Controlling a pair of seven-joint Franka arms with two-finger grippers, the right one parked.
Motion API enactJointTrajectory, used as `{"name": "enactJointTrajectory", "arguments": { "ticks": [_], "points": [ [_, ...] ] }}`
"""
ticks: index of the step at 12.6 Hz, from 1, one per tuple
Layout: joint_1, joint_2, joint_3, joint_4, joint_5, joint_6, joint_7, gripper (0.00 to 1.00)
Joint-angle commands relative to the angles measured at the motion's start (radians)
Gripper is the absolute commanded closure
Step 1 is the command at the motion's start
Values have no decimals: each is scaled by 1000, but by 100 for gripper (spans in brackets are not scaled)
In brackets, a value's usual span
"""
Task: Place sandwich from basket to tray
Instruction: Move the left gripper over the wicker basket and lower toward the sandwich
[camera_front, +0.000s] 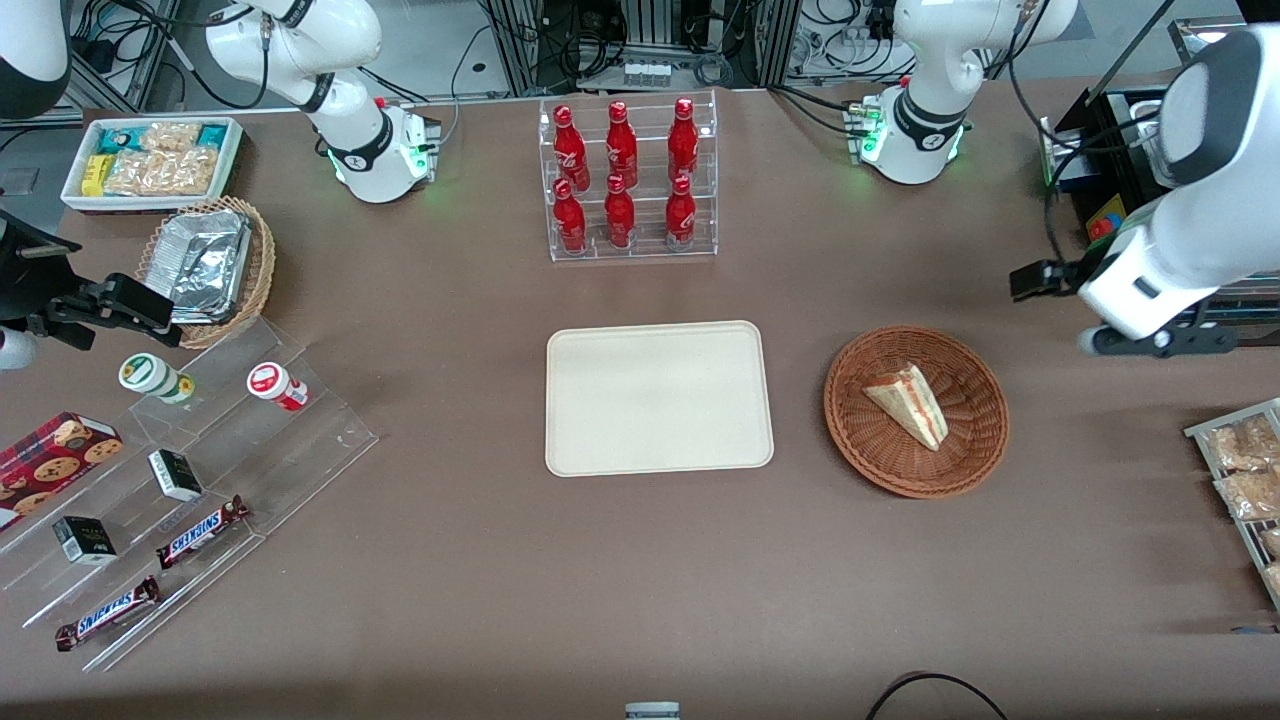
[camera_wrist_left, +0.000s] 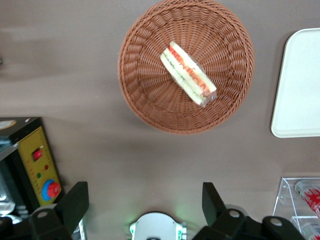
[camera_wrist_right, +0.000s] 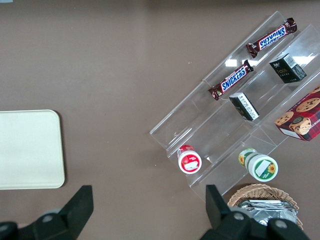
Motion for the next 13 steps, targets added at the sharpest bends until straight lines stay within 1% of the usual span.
{"name": "enactJointTrajectory", "arguments": {
  "ticks": [1,5,7,10,12,13],
  "points": [
    [-20,10,2,-110,-9,119,-20,0],
    [-21,10,3,-286,-9,334,-23,0],
    [-23,10,3,-357,-9,435,-69,0],
    [-55,15,3,-423,-7,566,-236,0],
    [-98,18,3,-460,1,652,-426,0],
    [-115,19,3,-477,1,675,-489,0]
  ]
}}
